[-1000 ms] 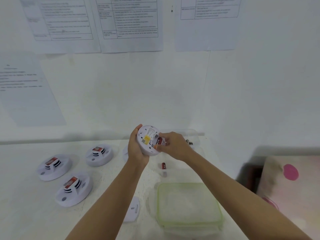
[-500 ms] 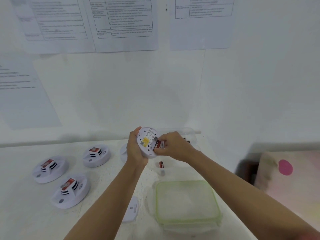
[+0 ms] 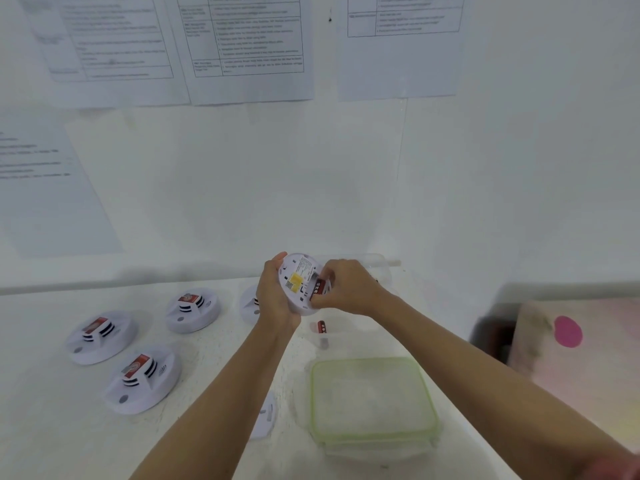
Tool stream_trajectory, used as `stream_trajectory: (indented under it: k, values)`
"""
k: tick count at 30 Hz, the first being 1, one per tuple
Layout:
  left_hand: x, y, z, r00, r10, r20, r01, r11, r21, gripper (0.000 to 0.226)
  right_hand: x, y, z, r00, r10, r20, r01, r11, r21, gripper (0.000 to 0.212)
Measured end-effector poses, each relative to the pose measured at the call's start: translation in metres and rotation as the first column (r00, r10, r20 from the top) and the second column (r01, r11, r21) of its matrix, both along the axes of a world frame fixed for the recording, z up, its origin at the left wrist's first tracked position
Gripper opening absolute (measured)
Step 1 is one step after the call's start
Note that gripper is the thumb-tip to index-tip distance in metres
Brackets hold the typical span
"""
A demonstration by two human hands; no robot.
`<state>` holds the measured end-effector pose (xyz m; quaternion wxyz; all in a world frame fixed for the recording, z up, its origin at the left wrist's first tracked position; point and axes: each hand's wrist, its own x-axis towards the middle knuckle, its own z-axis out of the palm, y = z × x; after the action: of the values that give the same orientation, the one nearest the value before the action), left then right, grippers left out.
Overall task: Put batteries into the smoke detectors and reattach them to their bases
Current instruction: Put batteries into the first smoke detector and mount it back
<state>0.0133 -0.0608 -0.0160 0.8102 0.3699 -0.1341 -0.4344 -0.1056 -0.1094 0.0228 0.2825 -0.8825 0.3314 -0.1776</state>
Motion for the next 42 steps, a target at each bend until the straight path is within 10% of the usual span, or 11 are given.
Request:
stream_trajectory:
  k: [14,21,25,29,36,42]
  values:
    - [-0.001,0.003,0.003,0.988,0.145,0.052,-0.149,0.987,0.067,0.022,0.008,-0.002,0.0,0.978,-0.117,0.174,0.108,0.992,0.062,0.027]
    - [0.009,0.009,0.003,0.991,0.13,0.034,-0.13,0.991,-0.011,0.023,0.011,-0.011,-0.006,0.814,-0.372,0.446,0.277,0.923,0.266,0.021]
    - [0.019,0.014,0.002,0.99,0.139,0.001,-0.139,0.99,-0.014,0.011,0.004,-0.023,-0.019,0.961,-0.275,-0.023,0.274,0.941,0.2,0.014]
    - [0.015,0.014,0.008,0.987,0.157,-0.017,-0.157,0.988,0.017,0.013,0.016,-0.02,-0.053,0.914,-0.137,-0.381,0.192,0.975,0.108,0.034]
    - [0.02,0.01,0.007,0.988,0.149,-0.042,-0.147,0.988,0.036,0.022,0.018,-0.026,-0.046,0.878,0.026,-0.478,0.051,0.988,0.147,0.016]
    - [0.029,-0.003,0.005,0.992,0.12,-0.044,-0.12,0.993,0.001,0.041,0.035,-0.072,-0.003,0.965,-0.107,-0.238,0.109,0.994,-0.005,0.022]
